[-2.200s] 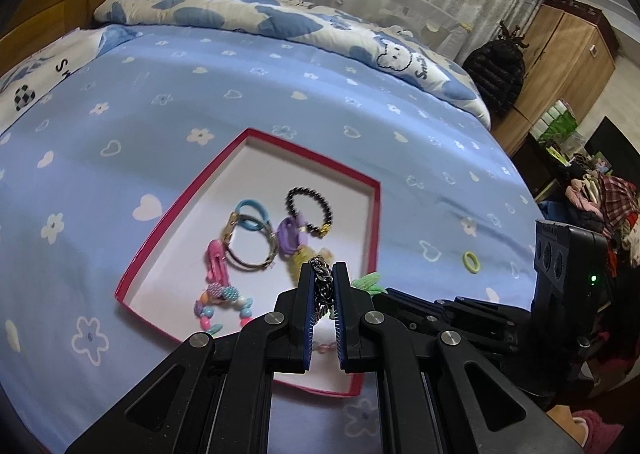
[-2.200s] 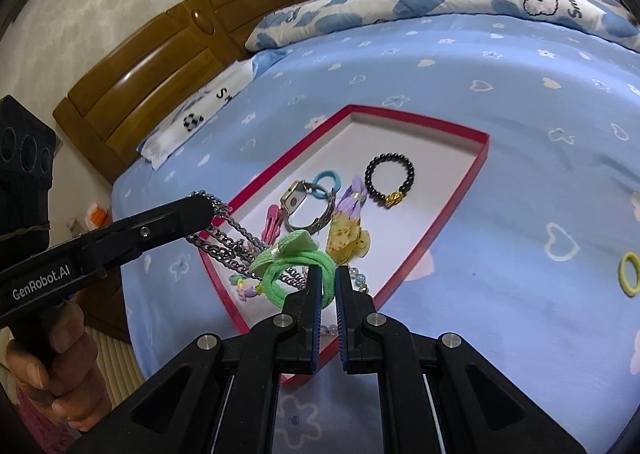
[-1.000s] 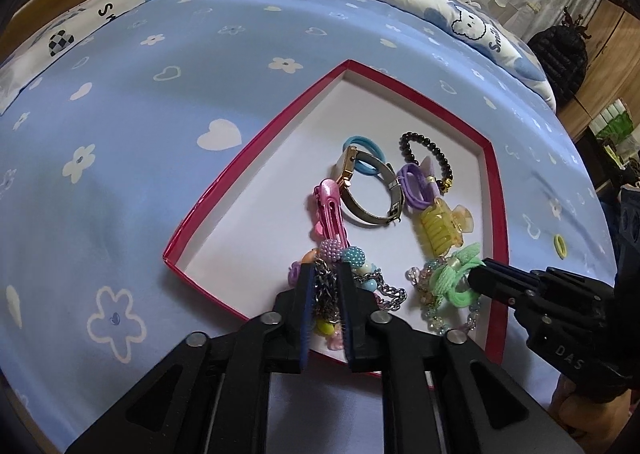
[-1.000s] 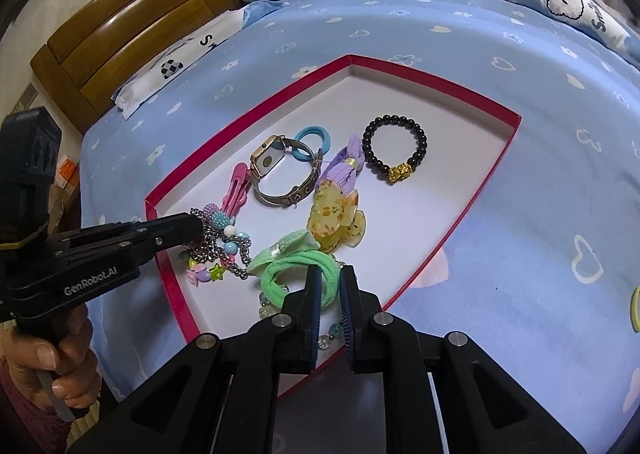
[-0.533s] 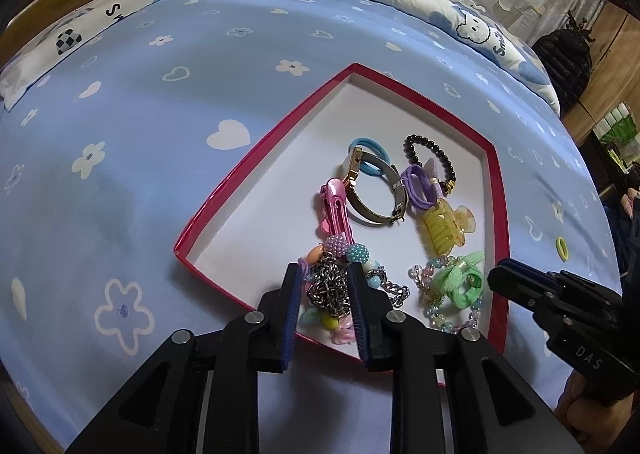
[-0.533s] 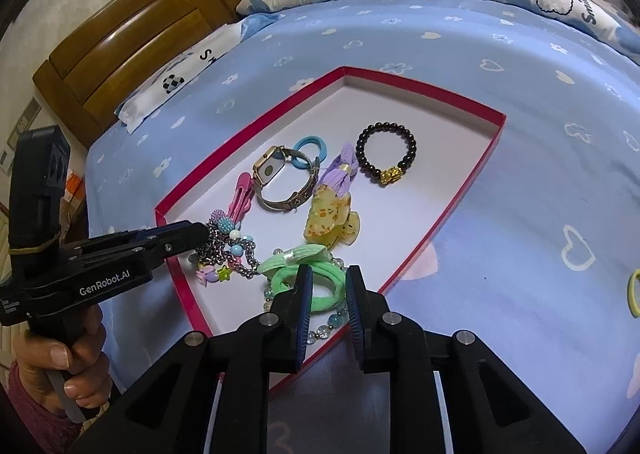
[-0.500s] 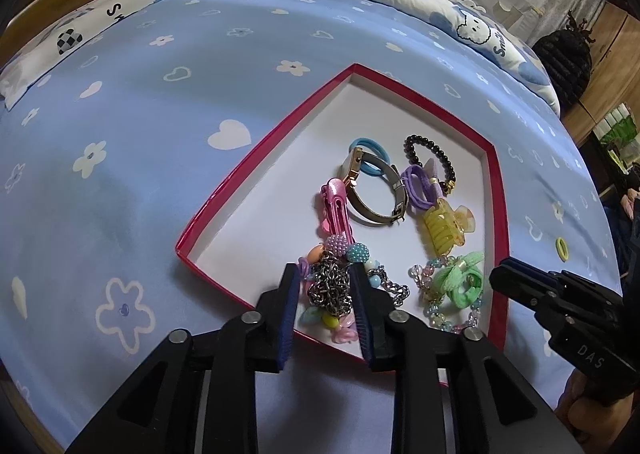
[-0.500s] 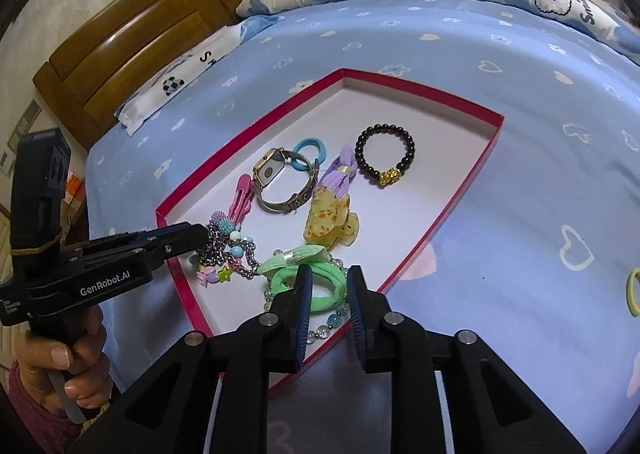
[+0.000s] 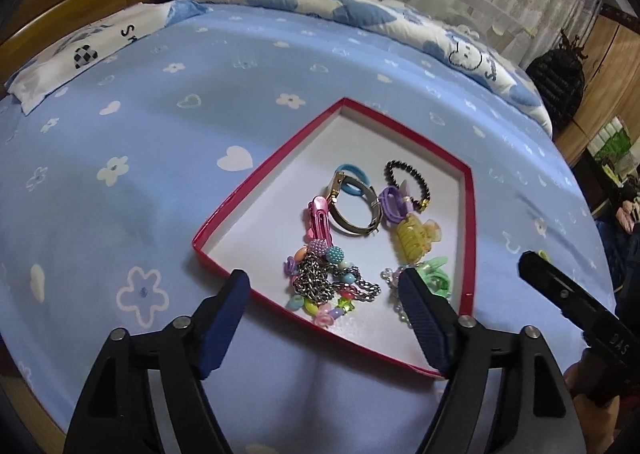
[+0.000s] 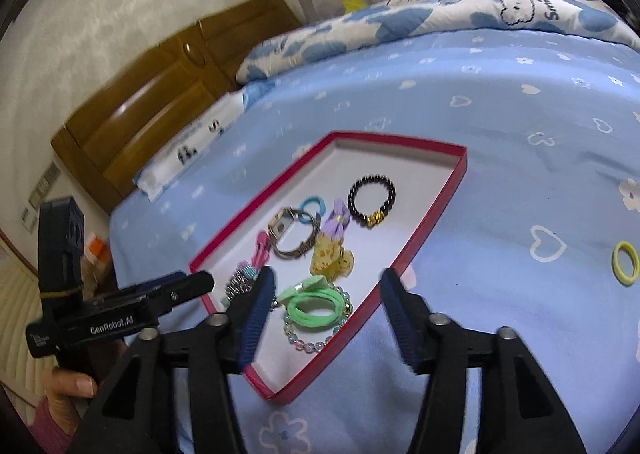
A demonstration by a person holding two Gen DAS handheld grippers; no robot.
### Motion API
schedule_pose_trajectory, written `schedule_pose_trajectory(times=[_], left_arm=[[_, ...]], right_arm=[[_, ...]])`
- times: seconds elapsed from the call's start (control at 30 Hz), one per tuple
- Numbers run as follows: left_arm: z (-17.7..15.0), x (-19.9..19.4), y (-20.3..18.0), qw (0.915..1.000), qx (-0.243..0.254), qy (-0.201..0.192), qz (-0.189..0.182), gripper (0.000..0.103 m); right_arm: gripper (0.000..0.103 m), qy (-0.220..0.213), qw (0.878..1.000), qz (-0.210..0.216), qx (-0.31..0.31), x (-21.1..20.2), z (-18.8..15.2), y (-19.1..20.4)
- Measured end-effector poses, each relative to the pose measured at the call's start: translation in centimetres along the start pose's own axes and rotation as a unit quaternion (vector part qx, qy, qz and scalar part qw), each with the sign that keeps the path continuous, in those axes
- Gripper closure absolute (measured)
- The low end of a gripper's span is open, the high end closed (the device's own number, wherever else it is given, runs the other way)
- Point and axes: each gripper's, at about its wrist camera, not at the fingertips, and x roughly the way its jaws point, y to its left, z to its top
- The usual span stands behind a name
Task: Organize jewelry
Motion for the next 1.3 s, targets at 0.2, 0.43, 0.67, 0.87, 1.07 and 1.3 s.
schedule_pose_trajectory(times=[0.2, 0.43, 0.67, 0.87, 1.07, 1.3], left_arm=[[-1.7, -2.4, 0.0, 0.9997, -0.006, -0.023, 0.004, 0.019], [-3.1, -4.3, -0.5, 0.9995, 0.0, -0.024, 0.019, 0.012], [-3.1, -6.2, -0.7, 0.9992, 0.007, -0.032, 0.022, 0.009], [-2.8, -8.6, -1.6, 0.9983, 0.026, -0.041, 0.032, 0.009], [-3.1, -11.3, -2.8, 0.9942, 0.05, -0.079, 0.054, 0.001], [-4.8, -10.1, -3.1, 0.992, 0.048, -0.085, 0.08, 0.001]], right_arm=[[0.022, -0.047, 0.999, 0.015, 0.005, -2.2, -0.6, 0.2], [0.019, -0.053, 0.998, 0.009, -0.01, -3.7, -1.7, 0.9], [0.014, -0.054, 0.998, -0.008, -0.043, -5.0, -1.7, 2.6], [0.008, -0.04, 0.996, -0.029, -0.08, -6.6, -0.1, 4.5], [0.0, -0.07, 0.99, -0.045, -0.113, -9.9, 1.7, 6.4], [0.0, -0.078, 0.99, -0.063, -0.098, -9.2, 0.3, 5.8]])
